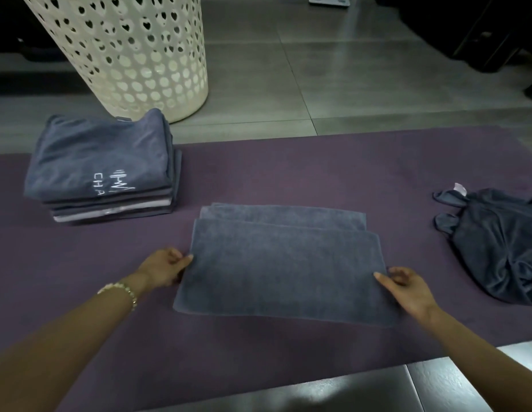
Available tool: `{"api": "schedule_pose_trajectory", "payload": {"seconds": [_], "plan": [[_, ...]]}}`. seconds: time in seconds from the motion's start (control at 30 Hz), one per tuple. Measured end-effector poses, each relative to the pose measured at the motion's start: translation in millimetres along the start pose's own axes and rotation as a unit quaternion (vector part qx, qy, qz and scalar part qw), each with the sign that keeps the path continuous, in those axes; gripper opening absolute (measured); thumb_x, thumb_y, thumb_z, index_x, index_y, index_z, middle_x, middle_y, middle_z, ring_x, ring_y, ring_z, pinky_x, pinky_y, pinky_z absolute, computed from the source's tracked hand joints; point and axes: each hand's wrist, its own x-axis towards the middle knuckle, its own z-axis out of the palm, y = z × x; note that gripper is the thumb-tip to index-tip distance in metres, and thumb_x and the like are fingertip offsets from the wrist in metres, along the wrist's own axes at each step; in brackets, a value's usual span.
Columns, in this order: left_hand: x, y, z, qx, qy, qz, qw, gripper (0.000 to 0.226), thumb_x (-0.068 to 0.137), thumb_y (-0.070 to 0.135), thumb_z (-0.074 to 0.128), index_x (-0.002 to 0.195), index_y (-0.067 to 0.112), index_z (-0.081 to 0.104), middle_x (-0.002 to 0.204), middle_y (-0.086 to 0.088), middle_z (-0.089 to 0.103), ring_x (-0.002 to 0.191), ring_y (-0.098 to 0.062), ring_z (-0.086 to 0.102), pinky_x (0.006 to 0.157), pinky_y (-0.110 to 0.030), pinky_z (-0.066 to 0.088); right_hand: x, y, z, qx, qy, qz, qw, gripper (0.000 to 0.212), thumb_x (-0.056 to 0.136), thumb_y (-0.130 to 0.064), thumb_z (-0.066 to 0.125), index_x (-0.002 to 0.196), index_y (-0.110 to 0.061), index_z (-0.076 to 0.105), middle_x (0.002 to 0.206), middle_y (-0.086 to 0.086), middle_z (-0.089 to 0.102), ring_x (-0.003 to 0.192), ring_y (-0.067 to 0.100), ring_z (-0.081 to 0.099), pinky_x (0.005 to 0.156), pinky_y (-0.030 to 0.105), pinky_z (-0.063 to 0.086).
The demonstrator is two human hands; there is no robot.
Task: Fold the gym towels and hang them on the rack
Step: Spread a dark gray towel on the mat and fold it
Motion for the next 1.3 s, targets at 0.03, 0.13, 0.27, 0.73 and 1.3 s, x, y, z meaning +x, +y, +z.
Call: {"api": "schedule_pose_trajectory", "payload": {"seconds": [0.03,0.13,0.27,0.73,1.3], "plan": [[6.5,3.1,1.6,-0.016,0.036,0.022,0.999,0.03,0.088,0.036,0.064,0.098,0.009,0.057,0.091,-0.016,0.068,0.074,-0.022,0.063,0.074,-0.036,0.051,4.4,-5.5,1.3,0.028,0.008,0.008,1.0,0.043,0.083,-0.024,0.073,0.115,0.001,0.059,0.104,0.014,0.064,0.096,0.025,0.059,0.085,0.033,0.046],[15.8,23.2,13.7,-0.048,0.068,0.058,0.995,0.056,0.092,0.029,0.06,0.137,0.003,0.04,0.127,-0.009,0.056,0.119,-0.026,0.054,0.1,-0.034,0.042,17.3,-19.8,9.3,0.098,0.009,0.024,0.995,0.049,0.086,-0.021,0.069,0.126,0.004,0.054,0.119,0.015,0.061,0.111,0.029,0.057,0.089,0.032,0.043],[39.1,23.4,21.9,-0.123,0.067,0.077,0.987,0.044,0.094,0.023,0.058,0.132,0.003,0.049,0.126,-0.012,0.061,0.115,-0.028,0.059,0.102,-0.043,0.045,34.4,-26.9,19.8,0.163,0.03,0.049,0.985,0.047,0.087,-0.024,0.069,0.124,0.002,0.058,0.122,0.014,0.062,0.113,0.03,0.059,0.097,0.038,0.047],[15.0,58.3,21.9,-0.257,0.199,0.128,0.937,0.026,0.094,0.017,0.056,0.07,0.016,0.047,0.039,0.017,0.051,0.039,0.006,0.046,0.042,-0.005,0.036,42.6,-46.4,16.7,0.211,0.086,-0.099,0.969,0.015,0.094,-0.023,0.059,0.079,-0.023,0.054,0.07,-0.001,0.068,0.067,0.008,0.061,0.066,0.027,0.052],[67.3,61.6,22.7,-0.224,0.178,0.026,0.958,0.024,0.092,0.028,0.061,0.1,0.006,0.065,0.069,0.006,0.064,0.05,0.003,0.057,0.045,-0.002,0.04,105.4,-68.9,32.7,0.135,0.099,-0.023,0.986,0.016,0.089,-0.025,0.066,0.086,-0.012,0.057,0.079,0.003,0.055,0.079,0.016,0.049,0.059,0.013,0.037]]}}
